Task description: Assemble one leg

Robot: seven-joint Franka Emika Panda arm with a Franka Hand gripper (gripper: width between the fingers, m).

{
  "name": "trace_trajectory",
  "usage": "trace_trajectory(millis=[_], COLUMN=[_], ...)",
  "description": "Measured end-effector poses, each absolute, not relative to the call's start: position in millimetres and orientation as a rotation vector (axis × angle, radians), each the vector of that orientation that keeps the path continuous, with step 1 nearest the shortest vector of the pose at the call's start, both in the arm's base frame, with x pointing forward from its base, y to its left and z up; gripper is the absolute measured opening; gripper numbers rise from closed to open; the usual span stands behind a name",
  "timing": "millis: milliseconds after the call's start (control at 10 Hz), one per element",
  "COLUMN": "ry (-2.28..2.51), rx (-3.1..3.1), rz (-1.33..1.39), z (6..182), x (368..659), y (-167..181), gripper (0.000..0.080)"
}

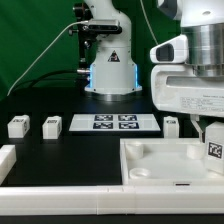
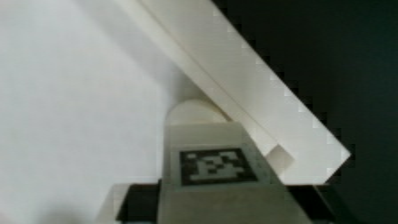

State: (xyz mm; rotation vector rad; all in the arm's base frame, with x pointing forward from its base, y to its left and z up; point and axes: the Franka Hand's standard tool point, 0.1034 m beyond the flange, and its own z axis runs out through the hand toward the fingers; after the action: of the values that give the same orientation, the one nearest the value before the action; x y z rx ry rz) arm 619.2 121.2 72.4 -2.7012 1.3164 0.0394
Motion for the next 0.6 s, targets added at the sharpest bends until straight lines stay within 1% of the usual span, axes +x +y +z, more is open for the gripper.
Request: trace_trajectory(millis=[400, 600], ry=[1.8, 1.775], rx=[-2.395, -2.414], rz=[0.101, 0.1], z=[72.3, 72.3], x=[617.2, 616.6], y=[129.8, 132.5], gripper=[0.0299, 0.0298])
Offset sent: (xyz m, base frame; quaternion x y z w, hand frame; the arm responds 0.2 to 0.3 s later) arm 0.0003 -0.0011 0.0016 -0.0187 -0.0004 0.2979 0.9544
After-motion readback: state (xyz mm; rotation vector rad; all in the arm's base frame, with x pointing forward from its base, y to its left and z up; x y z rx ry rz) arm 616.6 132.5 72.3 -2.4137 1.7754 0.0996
